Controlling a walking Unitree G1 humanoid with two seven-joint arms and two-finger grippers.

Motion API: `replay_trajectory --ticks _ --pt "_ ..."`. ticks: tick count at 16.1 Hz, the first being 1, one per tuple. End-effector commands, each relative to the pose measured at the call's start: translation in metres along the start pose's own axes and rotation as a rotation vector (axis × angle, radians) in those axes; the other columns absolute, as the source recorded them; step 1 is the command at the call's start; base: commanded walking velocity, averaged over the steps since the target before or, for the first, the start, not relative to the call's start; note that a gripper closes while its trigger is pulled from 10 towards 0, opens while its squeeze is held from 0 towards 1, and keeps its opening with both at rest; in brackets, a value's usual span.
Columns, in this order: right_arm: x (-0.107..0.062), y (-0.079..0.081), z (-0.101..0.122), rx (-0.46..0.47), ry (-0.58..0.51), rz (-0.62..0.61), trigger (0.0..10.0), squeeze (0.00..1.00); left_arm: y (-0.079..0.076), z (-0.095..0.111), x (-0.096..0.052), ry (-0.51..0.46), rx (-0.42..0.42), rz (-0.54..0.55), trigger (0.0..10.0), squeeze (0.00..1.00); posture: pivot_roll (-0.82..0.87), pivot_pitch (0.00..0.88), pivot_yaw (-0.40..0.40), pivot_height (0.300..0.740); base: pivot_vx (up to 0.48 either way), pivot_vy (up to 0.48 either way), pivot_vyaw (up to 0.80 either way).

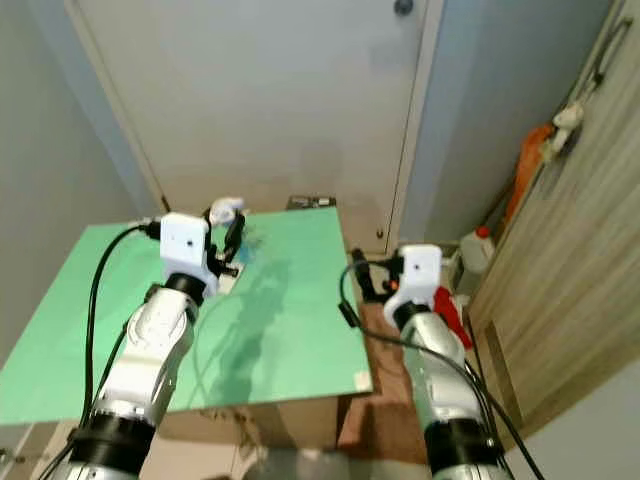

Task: Hang keys on a hook

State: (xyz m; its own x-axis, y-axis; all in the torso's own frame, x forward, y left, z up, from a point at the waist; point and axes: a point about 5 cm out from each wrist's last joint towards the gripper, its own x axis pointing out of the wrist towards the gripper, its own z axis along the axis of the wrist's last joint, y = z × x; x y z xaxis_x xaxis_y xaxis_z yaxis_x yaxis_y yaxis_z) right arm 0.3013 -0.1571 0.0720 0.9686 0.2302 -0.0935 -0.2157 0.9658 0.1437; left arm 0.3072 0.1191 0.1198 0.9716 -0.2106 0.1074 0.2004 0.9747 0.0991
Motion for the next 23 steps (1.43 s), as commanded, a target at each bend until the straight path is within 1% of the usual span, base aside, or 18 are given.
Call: replay_trajectory --ticks 1,3,5,9,10,13,23 --pt "0.003 0.002 0.002 -0.016 0.006 0.018 10.0 0.00 0.002 0.002 0.000 -0.013 0.015 -0.002 0.0 0.00 -0.04 0.000 0.065 0.740 0.000 0.000 0.00" --pt "0.003 0.001 0.003 -0.016 0.006 0.018 10.0 0.00 0.001 0.002 0.000 -0.010 0.015 -0.005 0.0 0.00 -0.04 0.000 0.065 0.740 0.000 0.000 0.24" --pt "0.003 0.000 0.003 -0.025 0.017 0.012 10.0 0.00 0.001 0.002 0.000 -0.010 0.015 -0.009 0.0 0.00 -0.04 0.000 0.064 0.740 0.000 0.000 0.80" --pt "0.006 0.001 0.002 -0.008 0.031 0.012 10.0 0.00 -0.002 0.005 0.003 -0.016 0.022 -0.009 0.0 0.00 -0.04 0.000 0.066 0.740 0.000 0.000 0.00" --pt "0.007 0.003 0.004 -0.010 0.030 0.019 10.0 0.00 -0.004 0.009 0.004 -0.026 0.007 -0.003 0.0 0.00 -0.05 0.000 0.062 0.740 0.000 0.000 0.00" --pt "0.007 0.002 0.004 -0.011 0.039 0.026 10.0 0.00 -0.008 0.011 0.004 -0.033 -0.008 -0.008 0.0 0.00 -0.05 0.000 0.055 0.740 0.000 0.000 0.00" --pt "0.004 -0.001 0.000 -0.013 0.056 0.023 10.0 0.00 -0.013 0.011 0.005 -0.032 -0.017 -0.042 0.0 0.00 -0.06 0.000 0.058 0.740 0.000 0.453 0.00"
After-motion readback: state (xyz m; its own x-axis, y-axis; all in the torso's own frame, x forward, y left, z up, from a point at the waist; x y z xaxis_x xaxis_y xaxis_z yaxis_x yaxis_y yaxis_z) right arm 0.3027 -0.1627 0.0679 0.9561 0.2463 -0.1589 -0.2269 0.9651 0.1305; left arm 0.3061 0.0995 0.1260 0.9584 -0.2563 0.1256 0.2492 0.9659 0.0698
